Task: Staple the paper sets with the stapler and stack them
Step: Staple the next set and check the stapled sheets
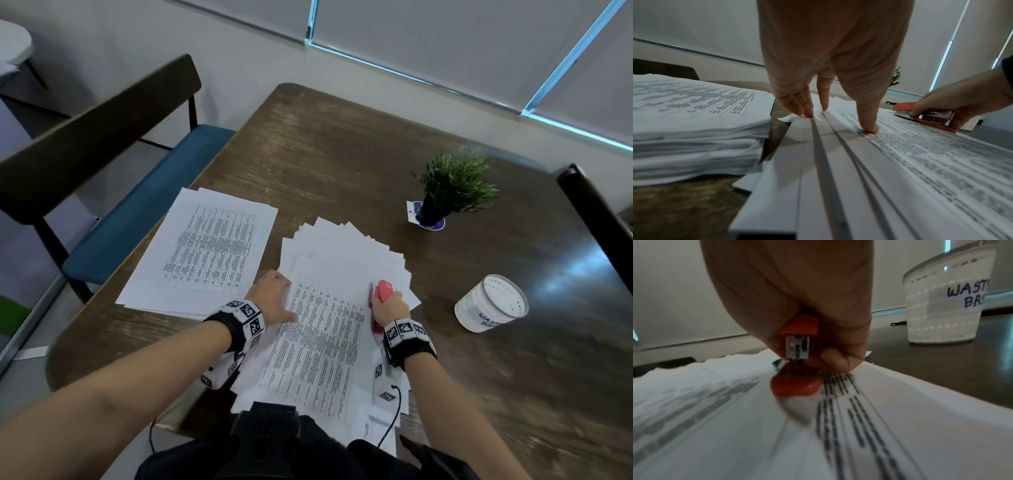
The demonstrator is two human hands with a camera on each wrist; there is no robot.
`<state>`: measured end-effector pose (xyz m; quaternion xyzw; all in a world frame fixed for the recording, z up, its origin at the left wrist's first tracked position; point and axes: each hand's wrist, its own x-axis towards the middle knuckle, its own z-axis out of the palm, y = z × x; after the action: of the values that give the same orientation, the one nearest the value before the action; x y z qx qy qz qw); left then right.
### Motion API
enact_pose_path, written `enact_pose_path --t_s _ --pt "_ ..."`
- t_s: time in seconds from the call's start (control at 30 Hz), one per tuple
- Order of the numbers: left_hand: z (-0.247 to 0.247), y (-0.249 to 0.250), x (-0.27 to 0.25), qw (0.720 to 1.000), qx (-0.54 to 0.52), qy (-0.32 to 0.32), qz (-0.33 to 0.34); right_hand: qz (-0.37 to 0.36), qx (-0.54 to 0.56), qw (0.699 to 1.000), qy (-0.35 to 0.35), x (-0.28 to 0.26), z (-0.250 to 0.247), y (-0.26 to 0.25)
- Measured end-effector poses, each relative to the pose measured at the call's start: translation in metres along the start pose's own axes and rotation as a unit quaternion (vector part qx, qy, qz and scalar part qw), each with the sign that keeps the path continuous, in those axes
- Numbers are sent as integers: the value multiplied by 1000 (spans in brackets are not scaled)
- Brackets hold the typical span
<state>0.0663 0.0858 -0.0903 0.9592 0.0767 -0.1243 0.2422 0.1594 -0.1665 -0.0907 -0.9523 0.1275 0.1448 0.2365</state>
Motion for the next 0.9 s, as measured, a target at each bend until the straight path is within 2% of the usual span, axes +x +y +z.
enact_pose_path --t_s 0.13,0.27,0.33,0.43,0.53,0.73,0.83,0.9 --pt "-1 5 10 999 45 -8 10 -34 -58 998 10 -4 3 9" --pt "-11 13 26 992 95 -74 31 -82 -97 990 65 -14 0 4" --pt "-16 18 32 991 96 -90 29 -104 -105 987 69 -20 0 -1" --pt "-17 25 40 996 56 -67 19 -138 -109 984 35 -29 4 -8" --pt "-13 31 47 998 -35 -42 4 -156 -164 974 -6 -33 7 -12" --pt "-2 43 43 994 -111 11 -20 -118 -167 977 -58 -32 2 -16" --pt "-1 45 41 986 -157 48 -10 -95 -158 981 -58 -28 -3 -21" --pt "-4 47 39 975 -206 73 -31 -89 -148 984 -53 -24 -5 -25"
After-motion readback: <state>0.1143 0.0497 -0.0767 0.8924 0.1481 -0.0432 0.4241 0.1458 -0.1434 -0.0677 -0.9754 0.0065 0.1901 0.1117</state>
